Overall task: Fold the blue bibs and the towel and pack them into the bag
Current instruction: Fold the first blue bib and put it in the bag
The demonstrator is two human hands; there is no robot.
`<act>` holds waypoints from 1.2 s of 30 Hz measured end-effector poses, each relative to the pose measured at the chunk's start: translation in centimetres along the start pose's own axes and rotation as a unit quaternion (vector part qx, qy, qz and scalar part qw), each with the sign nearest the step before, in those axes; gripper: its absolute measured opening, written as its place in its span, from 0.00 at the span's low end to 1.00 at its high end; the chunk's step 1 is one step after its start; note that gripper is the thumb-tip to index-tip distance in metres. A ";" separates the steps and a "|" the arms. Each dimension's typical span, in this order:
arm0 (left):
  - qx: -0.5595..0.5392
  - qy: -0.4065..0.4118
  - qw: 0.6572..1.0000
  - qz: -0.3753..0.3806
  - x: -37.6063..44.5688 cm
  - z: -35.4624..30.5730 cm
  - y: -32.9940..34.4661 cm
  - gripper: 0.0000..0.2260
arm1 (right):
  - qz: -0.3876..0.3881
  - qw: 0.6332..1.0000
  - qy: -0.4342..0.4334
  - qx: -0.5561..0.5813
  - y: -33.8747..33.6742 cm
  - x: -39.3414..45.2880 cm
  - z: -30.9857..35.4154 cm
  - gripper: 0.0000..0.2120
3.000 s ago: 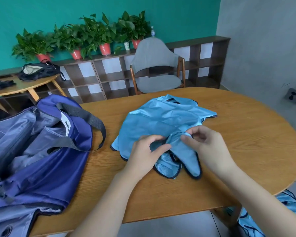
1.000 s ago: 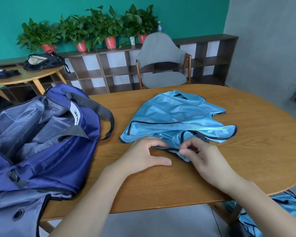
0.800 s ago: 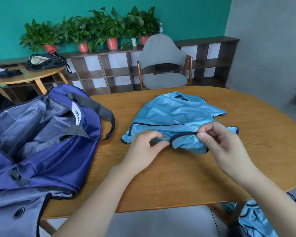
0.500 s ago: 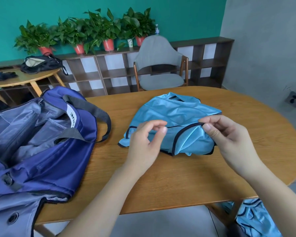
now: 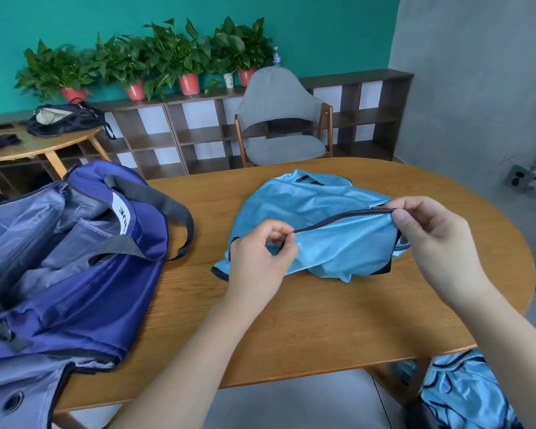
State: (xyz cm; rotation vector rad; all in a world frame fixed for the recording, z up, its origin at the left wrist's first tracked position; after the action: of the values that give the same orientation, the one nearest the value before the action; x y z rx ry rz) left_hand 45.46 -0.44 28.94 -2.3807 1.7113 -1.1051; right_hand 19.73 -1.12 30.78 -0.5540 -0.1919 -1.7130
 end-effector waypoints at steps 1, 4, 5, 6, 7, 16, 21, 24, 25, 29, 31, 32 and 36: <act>0.007 0.003 1.000 0.000 0.3 0.4 -0.2 0.06 | -0.005 1.000 0.004 -0.002 -0.2 0.1 -0.2 0.08; -0.078 -0.059 0.994 0.040 1.1 1.1 -0.5 0.04 | -0.020 1.000 0.014 -0.004 -0.9 0.3 -0.3 0.08; -0.115 -0.077 0.989 0.053 1.2 1.0 -0.4 0.03 | -0.019 1.000 0.017 0.000 -1.1 0.4 -0.2 0.08; -0.138 -0.084 0.985 0.062 1.1 0.7 -0.3 0.02 | -0.012 1.000 0.022 0.005 -1.1 0.4 -0.2 0.08; -0.144 -0.086 0.983 0.073 0.9 0.3 0.0 0.02 | -0.001 1.000 0.028 -0.001 -1.1 0.4 -0.3 0.08; 0.018 -0.044 0.966 0.255 -1.8 -1.1 3.6 0.29 | 0.008 0.974 0.067 -0.215 -0.9 0.0 -0.9 0.09; 0.110 0.139 0.963 0.203 -3.4 -1.8 4.4 0.29 | -0.009 0.970 0.080 -0.229 -0.9 0.1 -1.3 0.06; 0.182 0.215 0.942 0.183 -3.9 -1.1 5.4 0.21 | -0.026 0.972 0.076 -0.222 -1.0 0.3 -1.3 0.04; 0.202 0.220 0.938 0.179 -3.9 -0.7 5.5 0.18 | -0.033 0.972 0.074 -0.221 -1.1 0.3 -1.3 0.04; 0.204 0.190 0.948 0.155 -3.5 0.5 5.3 0.09 | -0.037 0.969 0.075 -0.231 -1.7 0.3 -1.5 0.03; 0.164 0.144 0.964 0.151 -2.9 0.6 5.0 0.07 | -0.019 0.965 0.063 -0.252 -1.5 0.0 -1.5 0.04; 0.145 0.128 0.969 0.156 -2.7 0.5 4.8 0.07 | -0.009 0.963 0.048 -0.264 -1.3 -0.1 -1.5 0.07; 0.153 0.097 0.955 0.235 -2.5 1.0 4.9 0.12 | 0.051 0.944 -0.036 -0.325 0.0 -0.6 -1.6 0.17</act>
State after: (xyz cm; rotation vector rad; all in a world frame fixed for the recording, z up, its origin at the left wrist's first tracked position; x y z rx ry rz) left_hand 41.59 -0.74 24.97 -1.6165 1.8575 -1.4164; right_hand 19.41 -1.26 29.16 -1.0908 0.3657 -1.6395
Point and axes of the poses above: each hand's wrist, its own x-axis towards the middle knuckle, its own y-axis out of the palm, z = x × y, the point moved 4 cm from there along x, towards the middle knuckle, and after that the axes turned 1 degree about -y, right-handed, at the moved point
